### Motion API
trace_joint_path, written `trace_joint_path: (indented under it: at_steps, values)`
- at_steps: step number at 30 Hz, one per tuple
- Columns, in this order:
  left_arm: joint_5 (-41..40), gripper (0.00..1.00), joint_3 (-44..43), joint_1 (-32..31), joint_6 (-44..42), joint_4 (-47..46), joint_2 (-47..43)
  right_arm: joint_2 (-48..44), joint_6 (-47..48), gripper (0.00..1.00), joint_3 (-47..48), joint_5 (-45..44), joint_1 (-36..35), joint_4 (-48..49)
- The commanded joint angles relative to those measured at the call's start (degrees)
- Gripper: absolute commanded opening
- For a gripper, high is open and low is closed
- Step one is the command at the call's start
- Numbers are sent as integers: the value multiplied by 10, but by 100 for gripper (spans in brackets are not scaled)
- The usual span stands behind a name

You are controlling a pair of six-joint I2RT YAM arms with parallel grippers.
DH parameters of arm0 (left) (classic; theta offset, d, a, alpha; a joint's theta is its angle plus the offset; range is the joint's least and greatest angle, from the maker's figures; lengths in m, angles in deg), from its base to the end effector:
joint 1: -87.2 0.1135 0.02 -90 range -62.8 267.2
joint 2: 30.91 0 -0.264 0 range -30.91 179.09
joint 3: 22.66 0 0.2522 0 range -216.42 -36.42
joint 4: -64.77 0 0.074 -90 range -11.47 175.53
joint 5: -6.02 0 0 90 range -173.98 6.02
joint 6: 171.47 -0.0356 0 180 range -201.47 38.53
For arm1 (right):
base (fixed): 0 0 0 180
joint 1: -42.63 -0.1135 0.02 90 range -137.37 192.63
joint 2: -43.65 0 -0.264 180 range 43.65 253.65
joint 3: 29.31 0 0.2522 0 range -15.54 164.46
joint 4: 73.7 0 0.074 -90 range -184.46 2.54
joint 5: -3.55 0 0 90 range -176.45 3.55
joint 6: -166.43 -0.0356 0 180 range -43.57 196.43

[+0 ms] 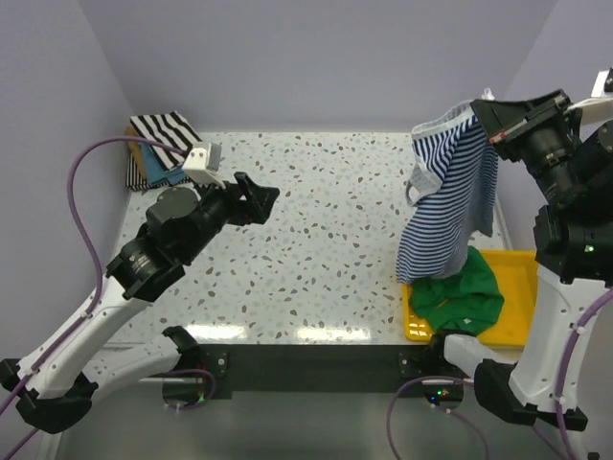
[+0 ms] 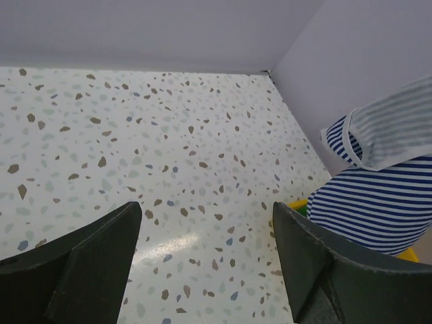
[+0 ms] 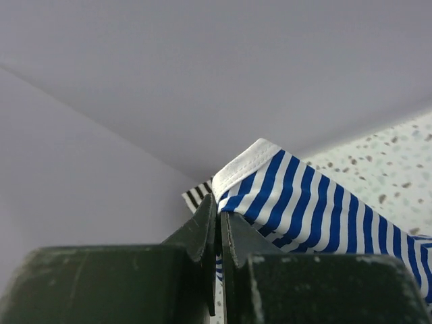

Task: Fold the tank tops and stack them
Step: Move the tank top to the center of the board

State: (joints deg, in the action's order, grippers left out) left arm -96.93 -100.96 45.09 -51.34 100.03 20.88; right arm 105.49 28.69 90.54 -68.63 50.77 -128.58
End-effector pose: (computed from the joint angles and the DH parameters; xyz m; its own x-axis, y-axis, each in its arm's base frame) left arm 0.1462 -0.1214 0.4170 -0.3432 -0.3492 -0.8719 0.3664 0.8050 -0.4666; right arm 0.1369 -0.0086 0.5660 -0.0878 0.7243 -0.6839 -0.1528 0.6686 0.7278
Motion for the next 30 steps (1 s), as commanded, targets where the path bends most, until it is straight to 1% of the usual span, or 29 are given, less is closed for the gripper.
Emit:
trace_joint_path:
  at_steps: [1, 2, 5, 6, 7, 8, 10, 11, 12, 13, 14, 15, 18, 20, 22, 23, 24, 25, 26, 27, 29, 30]
  values:
    - [-52, 84, -39, 3, -22, 17, -10, 42, -42, 0, 63, 59, -40, 82]
    - [-55, 84, -42, 3, -22, 18, -10, 52, -21, 0, 76, 18, -101, 75]
    - [-71, 84, -52, 3, -20, 25, -7, 113, 34, 0, 144, -73, -223, 34]
    - [-73, 84, -58, 3, -19, 28, -8, 140, 41, 0, 173, -110, -279, 27]
    - [-80, 84, -60, 3, -19, 33, -8, 154, 47, 0, 184, -123, -302, 25]
    - [-82, 84, -64, 4, -19, 35, -8, 165, 59, 0, 203, -142, -344, 25]
    - [-92, 84, -73, 3, -19, 43, -11, 193, 77, 0, 217, -197, -391, 27]
    - [-95, 84, -75, 3, -20, 46, -13, 202, 95, 0, 228, -216, -439, 26]
    - [-98, 84, -80, 3, -20, 49, -14, 214, 105, 0, 235, -235, -463, 23]
    - [-105, 84, -82, 3, -20, 54, -18, 233, 118, 0, 243, -285, -486, 21]
    - [-109, 84, -83, 3, -20, 57, -20, 245, 140, 0, 257, -305, -527, 18]
    - [-114, 84, -83, 3, -20, 57, -21, 259, 146, 0, 269, -324, -540, 4]
    - [-133, 84, -85, 3, -25, 66, -26, 324, 156, 0, 324, -370, -545, -50]
    - [-142, 85, -86, 3, -28, 72, -20, 357, 165, 0, 311, -412, -535, -47]
    - [-151, 85, -86, 4, -28, 73, -10, 390, 158, 0, 304, -389, -508, -38]
    - [-153, 85, -85, 3, -27, 74, -5, 411, 139, 0, 318, -350, -471, -41]
    - [-153, 85, -86, 3, -25, 76, 1, 467, 136, 0, 331, -341, -460, -51]
    - [-154, 85, -85, 4, -24, 78, 9, 493, 139, 0, 348, -347, -453, -56]
    - [-154, 85, -83, 4, -21, 76, 12, 523, 150, 0, 381, -363, -451, -64]
    - [-154, 85, -73, 4, -18, 73, 14, 561, 156, 0, 391, -406, -451, -69]
    - [-147, 85, -54, 3, -5, 72, 22, 583, 157, 0, 380, -444, -450, -63]
    - [-142, 85, -45, 3, -2, 72, 23, 587, 155, 0, 370, -478, -451, -62]
